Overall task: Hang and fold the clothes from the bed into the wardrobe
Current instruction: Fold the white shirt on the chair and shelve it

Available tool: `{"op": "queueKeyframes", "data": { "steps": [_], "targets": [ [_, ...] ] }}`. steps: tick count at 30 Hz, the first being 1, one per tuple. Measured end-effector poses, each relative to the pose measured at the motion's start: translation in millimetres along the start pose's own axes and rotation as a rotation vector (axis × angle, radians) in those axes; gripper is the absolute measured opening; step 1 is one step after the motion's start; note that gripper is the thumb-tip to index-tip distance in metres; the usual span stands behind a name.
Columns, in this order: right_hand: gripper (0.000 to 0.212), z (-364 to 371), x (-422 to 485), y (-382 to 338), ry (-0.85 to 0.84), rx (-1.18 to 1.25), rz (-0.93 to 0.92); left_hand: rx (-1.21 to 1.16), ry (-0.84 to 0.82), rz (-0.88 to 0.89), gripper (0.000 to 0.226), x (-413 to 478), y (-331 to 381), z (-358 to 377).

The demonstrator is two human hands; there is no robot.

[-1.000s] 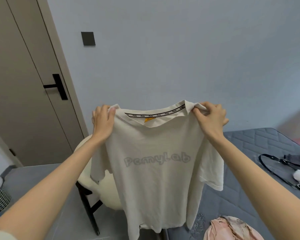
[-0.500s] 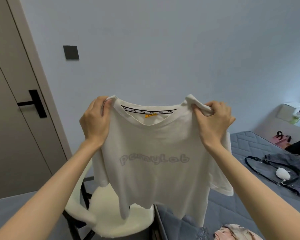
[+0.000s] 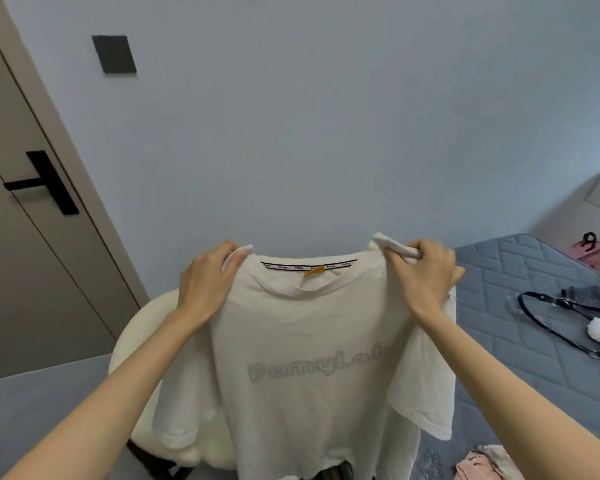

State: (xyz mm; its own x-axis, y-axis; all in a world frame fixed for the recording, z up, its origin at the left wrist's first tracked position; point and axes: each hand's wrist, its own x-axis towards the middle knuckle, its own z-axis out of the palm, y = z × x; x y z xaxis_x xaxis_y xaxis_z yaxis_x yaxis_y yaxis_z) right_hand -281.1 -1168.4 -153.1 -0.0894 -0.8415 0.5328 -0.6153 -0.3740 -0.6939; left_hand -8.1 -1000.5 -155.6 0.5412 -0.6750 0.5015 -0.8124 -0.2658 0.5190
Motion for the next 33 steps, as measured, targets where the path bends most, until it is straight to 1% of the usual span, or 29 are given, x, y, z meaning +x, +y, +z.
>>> {"op": "queueKeyframes", "data": {
  "steps": [4, 7, 9, 11, 13, 15, 18, 20, 21, 23, 25, 27, 28, 31, 33],
  "targets": [
    [0.022, 66.0, -0.9, 48.6, -0.19, -0.092, 0.072, 0.079, -0.281, -0.139, 0.026, 3.9, -50.8, 67.2],
    [0.018, 115.3, -0.5, 79.8, -0.334, -0.134, 0.143, 0.064, -0.477, -0.246, 0.032, 5.6, -83.3, 116.5],
    [0.019, 146.2, -0.9, 98.0, -0.42, -0.165, 0.204, 0.031, -0.564, -0.312, 0.026, 5.6, -99.2, 144.8],
    [0.02, 175.6, -1.5, 113.4, -0.476, -0.179, 0.246, 0.018, -0.605, -0.361, 0.017, 7.0, -115.2, 171.7],
    [0.02, 205.2, -1.7, 126.3, -0.509, -0.178, 0.26, 0.036, -0.611, -0.381, 0.019, 11.0, -132.1, 198.7],
    [0.02, 236.5, -2.1, 138.5, -0.533, -0.175, 0.281, 0.068, -0.598, -0.425, 0.013, 18.4, -150.5, 227.5],
    [0.02, 286.1, -3.4, 155.3, -0.561, -0.181, 0.324, 0.041, -0.534, -0.551, 0.019, 26.1, -181.0, 274.2],
    [0.021, 323.0, -1.5, 166.3, -0.55, -0.17, 0.361, -0.009, -0.47, -0.6, 0.02, 31.8, -201.0, 307.9],
    [0.023, 340.3, -0.8, 173.1, -0.539, -0.169, 0.368, -0.045, -0.428, -0.635, 0.023, 33.7, -209.0, 324.9],
    [0.037, 371.2, -5.2, 187.9, -0.549, -0.167, 0.351, -0.108, -0.377, -0.707, 0.039, 31.9, -221.2, 355.4],
    [0.048, 393.1, -22.1, 203.6, -0.628, -0.138, 0.315, -0.151, -0.38, -0.725, 0.046, 18.8, -232.1, 380.0],
    [0.048, 408.0, -49.6, 216.5, -0.742, -0.116, 0.258, -0.158, -0.364, -0.767, 0.047, -2.6, -246.3, 396.3],
    [0.045, 414.1, -65.1, 220.9, -0.801, -0.125, 0.212, -0.138, -0.336, -0.818, 0.049, -14.0, -254.8, 400.2],
    [0.039, 429.7, -115.5, 224.2, -1.026, -0.183, 0.081, -0.038, -0.253, -1.077, 0.057, -49.5, -286.4, 397.9],
    [0.037, 440.1, -147.6, 219.4, -1.166, -0.197, 0.082, -0.018, -0.28, -1.245, 0.06, -71.0, -308.6, 393.9]
  ]
}}
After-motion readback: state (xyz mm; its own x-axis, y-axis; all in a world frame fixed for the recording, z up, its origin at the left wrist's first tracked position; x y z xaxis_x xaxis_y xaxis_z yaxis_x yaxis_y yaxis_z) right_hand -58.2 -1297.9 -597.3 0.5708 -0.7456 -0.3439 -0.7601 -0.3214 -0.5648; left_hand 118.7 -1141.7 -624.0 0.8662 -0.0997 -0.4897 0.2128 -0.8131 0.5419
